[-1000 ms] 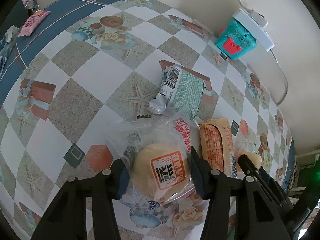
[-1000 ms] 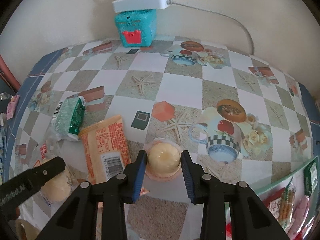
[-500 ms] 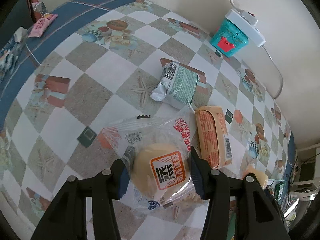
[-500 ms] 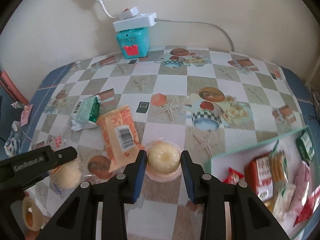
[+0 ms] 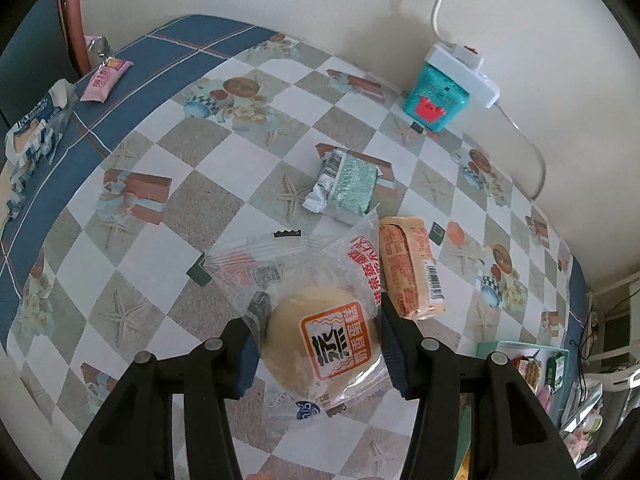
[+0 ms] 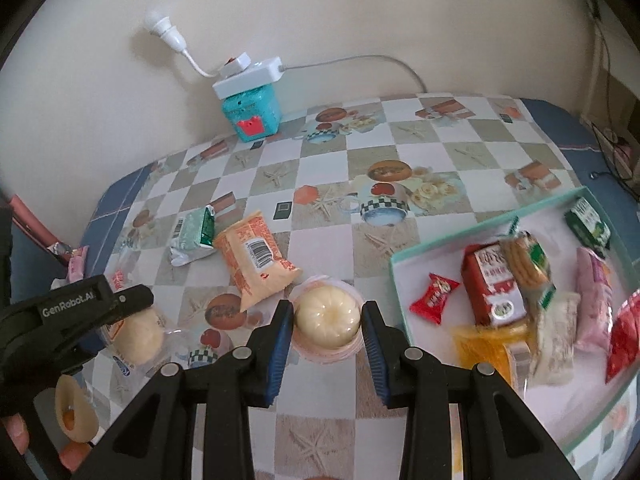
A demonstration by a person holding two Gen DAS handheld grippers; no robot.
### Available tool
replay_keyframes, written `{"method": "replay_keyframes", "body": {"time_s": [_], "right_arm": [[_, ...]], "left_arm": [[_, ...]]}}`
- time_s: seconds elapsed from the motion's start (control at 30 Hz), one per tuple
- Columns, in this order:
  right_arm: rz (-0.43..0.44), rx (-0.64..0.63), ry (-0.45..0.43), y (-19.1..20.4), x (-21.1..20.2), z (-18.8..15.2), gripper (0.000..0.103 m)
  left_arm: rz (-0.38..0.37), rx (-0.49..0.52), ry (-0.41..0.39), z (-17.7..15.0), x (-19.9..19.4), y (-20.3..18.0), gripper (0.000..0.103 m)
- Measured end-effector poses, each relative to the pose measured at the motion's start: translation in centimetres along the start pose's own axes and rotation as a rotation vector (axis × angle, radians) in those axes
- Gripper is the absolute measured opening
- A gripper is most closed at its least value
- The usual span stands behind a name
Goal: Organize snacks
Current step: 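Grasp the yellow pudding cup with the right tool while the left tool grasps the bagged round bun, then lift both snacks and carry them over the white tray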
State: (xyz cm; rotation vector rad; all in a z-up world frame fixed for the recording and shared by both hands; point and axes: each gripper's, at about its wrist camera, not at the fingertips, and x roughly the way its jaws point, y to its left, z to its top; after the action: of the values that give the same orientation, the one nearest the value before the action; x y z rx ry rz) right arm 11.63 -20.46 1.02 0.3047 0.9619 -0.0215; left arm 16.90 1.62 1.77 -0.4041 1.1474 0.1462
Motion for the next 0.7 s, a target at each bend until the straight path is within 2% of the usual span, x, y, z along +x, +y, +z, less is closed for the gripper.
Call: {"method": "replay_keyframes", "body": {"time_s": [0.3, 0.47, 0.7], "right_arm": [[0.021, 0.023, -0.026, -0.7, -2.8, -1.7, 0.037], [0.013, 0.020, -0.032, -0.9, -3.3, -2.0, 0.037], [-0.005, 0.025, -0.034, -1.6, -3.5, -1.9, 0.037]], "left_arm": [[0.009, 0.044, -0.042, -1.5, -2.0, -1.3, 0.054], [0.009, 0.087, -0.033, -3.0, -2.0, -2.8, 0.054], [0.023, 0.110, -0.053, -3.3, -2.6, -3.9, 0.054]]}}
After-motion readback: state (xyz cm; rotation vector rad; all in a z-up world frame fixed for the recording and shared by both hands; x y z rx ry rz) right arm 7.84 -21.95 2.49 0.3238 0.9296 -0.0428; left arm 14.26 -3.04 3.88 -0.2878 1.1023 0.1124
